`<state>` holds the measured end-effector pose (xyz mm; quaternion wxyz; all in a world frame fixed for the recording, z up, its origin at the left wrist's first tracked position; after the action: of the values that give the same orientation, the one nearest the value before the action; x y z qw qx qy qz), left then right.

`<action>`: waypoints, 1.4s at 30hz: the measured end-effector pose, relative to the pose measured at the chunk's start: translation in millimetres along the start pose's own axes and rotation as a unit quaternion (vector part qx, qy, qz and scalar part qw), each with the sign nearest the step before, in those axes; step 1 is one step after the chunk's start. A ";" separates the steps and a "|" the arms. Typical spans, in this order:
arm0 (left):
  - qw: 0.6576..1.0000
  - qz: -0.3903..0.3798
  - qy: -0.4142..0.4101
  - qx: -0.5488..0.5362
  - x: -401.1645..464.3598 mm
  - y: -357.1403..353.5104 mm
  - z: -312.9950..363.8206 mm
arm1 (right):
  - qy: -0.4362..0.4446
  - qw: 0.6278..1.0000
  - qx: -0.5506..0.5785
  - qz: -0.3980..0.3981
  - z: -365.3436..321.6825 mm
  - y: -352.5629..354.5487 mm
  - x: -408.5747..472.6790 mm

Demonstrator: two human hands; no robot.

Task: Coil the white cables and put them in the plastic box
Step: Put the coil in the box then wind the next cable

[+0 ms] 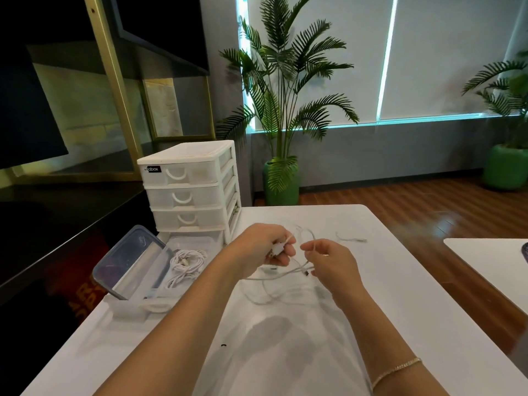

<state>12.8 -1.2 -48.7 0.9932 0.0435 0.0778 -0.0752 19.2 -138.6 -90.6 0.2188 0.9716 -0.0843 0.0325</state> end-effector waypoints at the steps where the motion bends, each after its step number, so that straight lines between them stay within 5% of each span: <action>1: 0.999 -0.007 -0.010 -0.035 -0.8 0.4 2.3 | 0.006 1.000 0.004 -0.002 -1.7 -0.5 -0.5; 8: 0.983 -0.011 -0.044 -0.175 -1.0 3.7 8.4 | 0.013 0.998 0.061 -0.001 -8.0 1.2 -4.1; 15: 0.942 -0.027 -0.101 -0.318 -3.4 10.3 22.5 | 0.005 0.993 -0.018 -0.120 -2.4 -21.4 -9.7; 20: 0.925 -0.030 -0.152 -0.347 -10.0 16.6 42.8 | 0.000 0.981 -0.094 -0.170 8.4 -32.7 -11.7; 26: 0.951 -0.024 -0.171 -0.258 -19.7 14.2 53.7 | 0.036 0.988 -0.091 -0.120 -1.5 -27.3 -11.3; 42: 0.882 -0.081 -0.202 -0.419 -33.7 19.9 80.5 | 0.092 0.969 -0.116 -0.198 -15.8 -54.6 -27.4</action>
<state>-5.1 15.3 37.4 0.9034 -0.3990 -0.0974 -0.1230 1.5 -79.0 -102.0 0.3387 0.9298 0.1272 0.0673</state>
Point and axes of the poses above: each hand's wrist, its own x-axis towards the middle knuckle, its own y-axis out of the back of the hand, z = x × y, the point moved 7 cm from there along x, towards the middle knuckle, and after that the axes turned 8 degrees about -x, right-handed, at the moved point
